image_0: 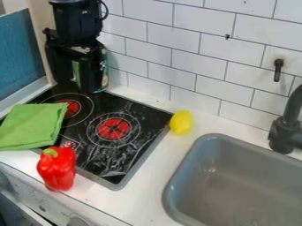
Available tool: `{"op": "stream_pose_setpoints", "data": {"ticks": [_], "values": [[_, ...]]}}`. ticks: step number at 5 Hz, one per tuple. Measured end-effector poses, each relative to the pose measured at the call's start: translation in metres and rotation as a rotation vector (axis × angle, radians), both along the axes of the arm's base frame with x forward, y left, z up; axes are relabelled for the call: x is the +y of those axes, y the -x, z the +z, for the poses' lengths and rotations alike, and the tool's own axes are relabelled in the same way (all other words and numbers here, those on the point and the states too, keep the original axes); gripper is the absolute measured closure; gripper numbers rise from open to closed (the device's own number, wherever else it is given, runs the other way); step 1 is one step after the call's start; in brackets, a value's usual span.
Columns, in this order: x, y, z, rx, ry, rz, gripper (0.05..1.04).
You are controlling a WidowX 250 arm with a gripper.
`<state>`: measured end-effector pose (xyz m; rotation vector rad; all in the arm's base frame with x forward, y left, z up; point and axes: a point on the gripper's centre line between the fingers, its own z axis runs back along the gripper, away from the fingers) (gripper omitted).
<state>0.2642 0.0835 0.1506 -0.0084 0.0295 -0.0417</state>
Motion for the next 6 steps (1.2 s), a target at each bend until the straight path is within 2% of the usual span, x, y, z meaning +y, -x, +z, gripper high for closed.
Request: {"op": "stream_pose_setpoints", "data": {"ticks": [1, 2, 3, 4, 5, 6], "values": [[-0.002, 0.001, -0.009, 0.030, 0.012, 0.002, 0.083], [-0.048, -0.022, -0.025, 0.009, 0.043, -0.076, 0.083], [-0.098, -0.041, -0.028, 0.005, 0.052, -0.132, 0.083], [-0.128, -0.051, -0.033, 0.018, 0.027, -0.120, 0.083], [-0.138, -0.067, -0.038, 0.009, -0.028, -0.116, 0.083], [-0.137, -0.083, -0.043, 0.004, -0.054, -0.100, 0.083]]}}
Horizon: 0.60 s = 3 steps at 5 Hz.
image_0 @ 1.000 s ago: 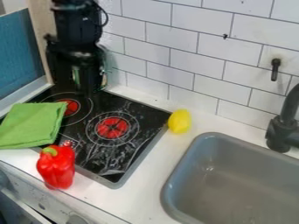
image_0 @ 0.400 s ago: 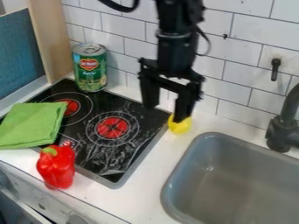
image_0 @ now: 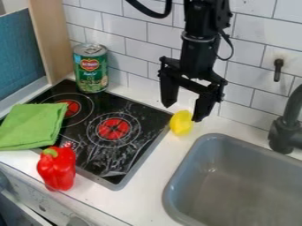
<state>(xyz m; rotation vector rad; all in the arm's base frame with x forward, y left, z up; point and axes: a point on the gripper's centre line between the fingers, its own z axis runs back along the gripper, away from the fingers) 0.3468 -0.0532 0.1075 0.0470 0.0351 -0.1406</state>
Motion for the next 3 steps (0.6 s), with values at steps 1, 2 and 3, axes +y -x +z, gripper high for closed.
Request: {"op": "stream_pose_setpoints", "data": {"ticks": [1, 2, 3], "values": [[-0.001, -0.012, 0.001, -0.012, -0.004, 0.000, 0.083], [0.008, -0.024, -0.009, -0.013, 0.000, 0.018, 0.083], [0.021, -0.034, -0.012, -0.060, 0.006, 0.052, 0.083]]}}
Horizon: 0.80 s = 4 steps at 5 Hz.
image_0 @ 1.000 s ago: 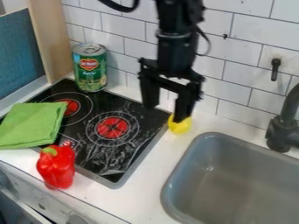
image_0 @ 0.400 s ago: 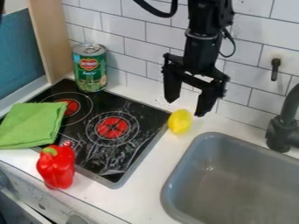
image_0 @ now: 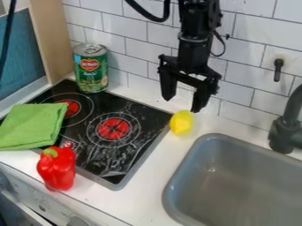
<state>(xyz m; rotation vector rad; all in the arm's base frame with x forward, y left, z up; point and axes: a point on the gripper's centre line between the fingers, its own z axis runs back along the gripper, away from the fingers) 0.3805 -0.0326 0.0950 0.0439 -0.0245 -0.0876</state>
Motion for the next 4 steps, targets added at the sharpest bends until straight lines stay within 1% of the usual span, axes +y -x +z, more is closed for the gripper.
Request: {"op": "stream_pose_setpoints", "data": {"ticks": [1, 2, 4], "values": [[0.002, 0.001, -0.015, -0.014, 0.002, -0.020, 0.083], [0.006, -0.001, -0.029, 0.007, 0.042, -0.016, 0.083], [0.005, -0.011, -0.043, 0.034, 0.052, -0.025, 0.083]]}}
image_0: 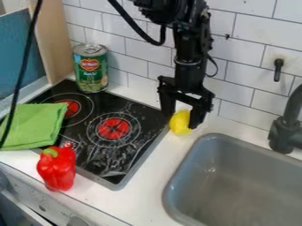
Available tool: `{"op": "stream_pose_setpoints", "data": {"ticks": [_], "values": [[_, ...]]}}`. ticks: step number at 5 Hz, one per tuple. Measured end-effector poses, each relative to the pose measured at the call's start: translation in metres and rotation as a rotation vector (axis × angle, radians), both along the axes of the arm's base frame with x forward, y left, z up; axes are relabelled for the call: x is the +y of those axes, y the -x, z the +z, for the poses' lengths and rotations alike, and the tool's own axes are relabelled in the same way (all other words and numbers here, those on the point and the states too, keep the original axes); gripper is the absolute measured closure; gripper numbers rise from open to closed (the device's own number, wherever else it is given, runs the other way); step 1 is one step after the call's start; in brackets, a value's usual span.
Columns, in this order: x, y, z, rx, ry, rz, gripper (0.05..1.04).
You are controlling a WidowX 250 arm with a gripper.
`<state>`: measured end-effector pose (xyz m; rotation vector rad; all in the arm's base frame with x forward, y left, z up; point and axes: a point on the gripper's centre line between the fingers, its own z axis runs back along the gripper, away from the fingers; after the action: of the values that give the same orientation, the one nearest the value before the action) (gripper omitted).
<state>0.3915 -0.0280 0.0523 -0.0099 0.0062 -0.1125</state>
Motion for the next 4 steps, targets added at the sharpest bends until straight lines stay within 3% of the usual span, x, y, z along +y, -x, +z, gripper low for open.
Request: {"op": "stream_pose_setpoints", "data": {"ticks": [2, 3, 4], "values": [[-0.0030, -0.0010, -0.0137, 0.046, 0.015, 0.015, 0.120], [-0.0016, 0.0001, -0.0129, 0.054, 0.006, 0.016, 0.263], [-0.0014, 0.0064, -0.0130, 0.053, 0.000, 0.032, 0.264]]}}
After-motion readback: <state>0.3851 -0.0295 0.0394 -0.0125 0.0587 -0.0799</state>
